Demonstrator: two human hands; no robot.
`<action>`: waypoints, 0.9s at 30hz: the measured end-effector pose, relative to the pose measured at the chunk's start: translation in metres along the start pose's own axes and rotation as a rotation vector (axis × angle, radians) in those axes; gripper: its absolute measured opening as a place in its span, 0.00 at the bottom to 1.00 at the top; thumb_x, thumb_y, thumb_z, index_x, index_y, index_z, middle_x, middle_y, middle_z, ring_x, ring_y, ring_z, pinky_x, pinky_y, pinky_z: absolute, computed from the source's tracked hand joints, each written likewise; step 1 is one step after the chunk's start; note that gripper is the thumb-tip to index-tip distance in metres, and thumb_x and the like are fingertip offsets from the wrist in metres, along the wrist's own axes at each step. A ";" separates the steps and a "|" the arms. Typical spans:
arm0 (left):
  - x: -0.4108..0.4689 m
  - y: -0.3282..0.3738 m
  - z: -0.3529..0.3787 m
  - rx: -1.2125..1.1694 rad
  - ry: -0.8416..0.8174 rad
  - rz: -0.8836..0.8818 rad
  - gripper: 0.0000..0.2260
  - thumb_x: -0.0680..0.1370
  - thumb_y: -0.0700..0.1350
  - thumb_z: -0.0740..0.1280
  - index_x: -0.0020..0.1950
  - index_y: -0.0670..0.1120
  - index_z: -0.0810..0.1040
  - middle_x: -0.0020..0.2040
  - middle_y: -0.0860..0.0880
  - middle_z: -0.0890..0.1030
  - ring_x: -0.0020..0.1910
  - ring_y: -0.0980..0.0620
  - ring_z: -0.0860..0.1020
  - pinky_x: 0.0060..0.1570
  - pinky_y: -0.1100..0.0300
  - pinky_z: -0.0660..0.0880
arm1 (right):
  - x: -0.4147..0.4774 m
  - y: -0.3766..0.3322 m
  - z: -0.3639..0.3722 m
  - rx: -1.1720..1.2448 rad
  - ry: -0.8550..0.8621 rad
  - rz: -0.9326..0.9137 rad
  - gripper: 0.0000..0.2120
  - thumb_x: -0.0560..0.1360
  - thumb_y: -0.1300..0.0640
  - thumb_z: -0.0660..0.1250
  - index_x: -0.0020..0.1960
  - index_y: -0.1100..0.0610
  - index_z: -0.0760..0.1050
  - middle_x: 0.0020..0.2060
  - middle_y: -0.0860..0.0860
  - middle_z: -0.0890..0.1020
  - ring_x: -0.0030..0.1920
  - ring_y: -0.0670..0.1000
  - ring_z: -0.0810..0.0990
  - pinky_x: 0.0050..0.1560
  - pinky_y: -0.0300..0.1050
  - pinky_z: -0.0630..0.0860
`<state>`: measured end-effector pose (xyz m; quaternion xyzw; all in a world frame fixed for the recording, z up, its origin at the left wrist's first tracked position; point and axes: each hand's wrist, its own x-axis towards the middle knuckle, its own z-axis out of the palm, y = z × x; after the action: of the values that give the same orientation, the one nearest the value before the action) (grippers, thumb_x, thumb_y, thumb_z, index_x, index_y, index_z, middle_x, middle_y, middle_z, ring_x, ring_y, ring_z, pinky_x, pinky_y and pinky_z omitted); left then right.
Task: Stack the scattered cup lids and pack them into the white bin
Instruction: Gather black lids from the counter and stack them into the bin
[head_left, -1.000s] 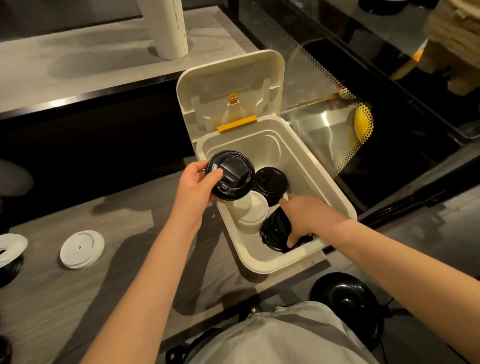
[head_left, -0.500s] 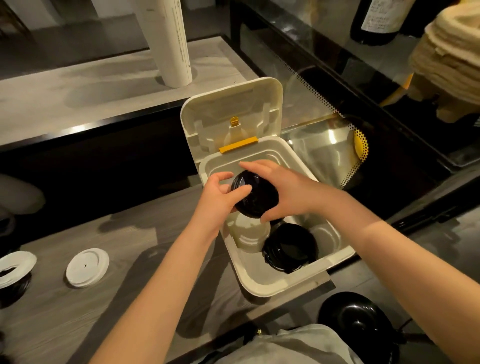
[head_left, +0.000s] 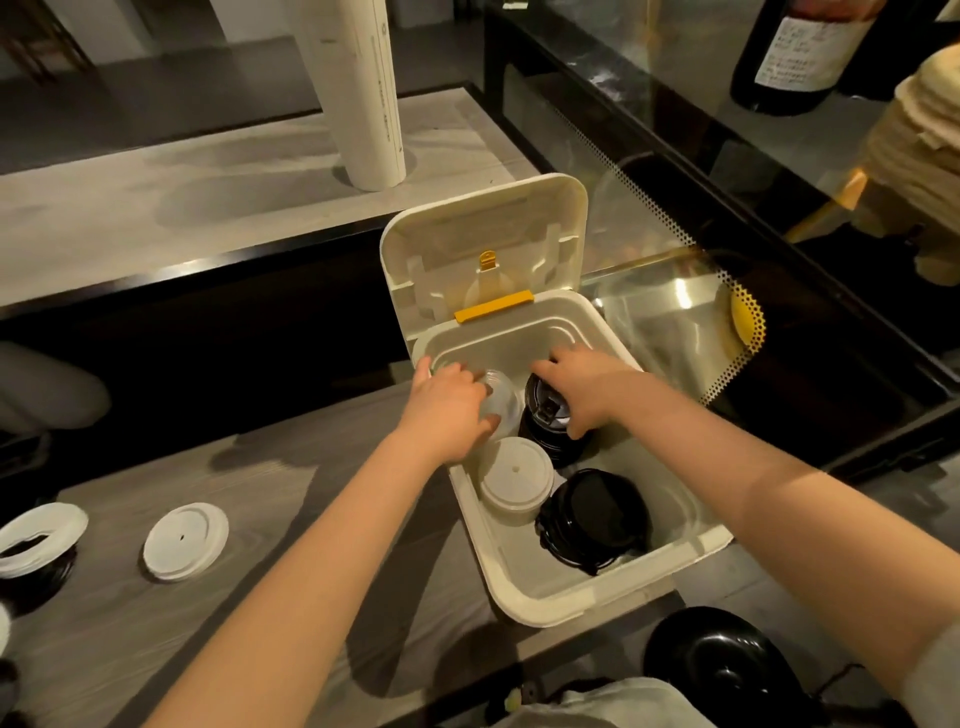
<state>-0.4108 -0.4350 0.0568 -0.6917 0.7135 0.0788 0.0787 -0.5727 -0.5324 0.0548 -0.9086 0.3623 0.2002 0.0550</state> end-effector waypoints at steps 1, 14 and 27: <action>0.001 0.001 0.000 0.048 -0.021 0.008 0.20 0.79 0.57 0.56 0.67 0.50 0.72 0.69 0.50 0.71 0.70 0.49 0.64 0.72 0.44 0.44 | 0.006 0.000 0.004 0.036 -0.047 0.010 0.43 0.62 0.53 0.78 0.71 0.54 0.60 0.61 0.56 0.69 0.62 0.57 0.69 0.56 0.49 0.74; 0.001 0.004 -0.003 0.100 -0.063 -0.020 0.19 0.79 0.56 0.56 0.68 0.53 0.72 0.70 0.52 0.69 0.68 0.49 0.67 0.72 0.43 0.41 | 0.026 -0.005 0.030 0.075 -0.201 0.059 0.47 0.66 0.57 0.76 0.75 0.57 0.52 0.68 0.54 0.65 0.67 0.57 0.68 0.63 0.52 0.73; -0.048 -0.031 -0.009 -0.260 0.326 -0.219 0.19 0.80 0.52 0.57 0.69 0.49 0.70 0.73 0.51 0.66 0.75 0.50 0.56 0.73 0.45 0.47 | -0.012 -0.050 -0.042 0.349 0.290 -0.009 0.32 0.76 0.50 0.66 0.75 0.56 0.57 0.73 0.53 0.64 0.72 0.55 0.63 0.68 0.47 0.62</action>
<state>-0.3786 -0.3911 0.0764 -0.7730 0.6212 0.0483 -0.1190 -0.5332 -0.4986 0.0953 -0.9061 0.3917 0.0017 0.1597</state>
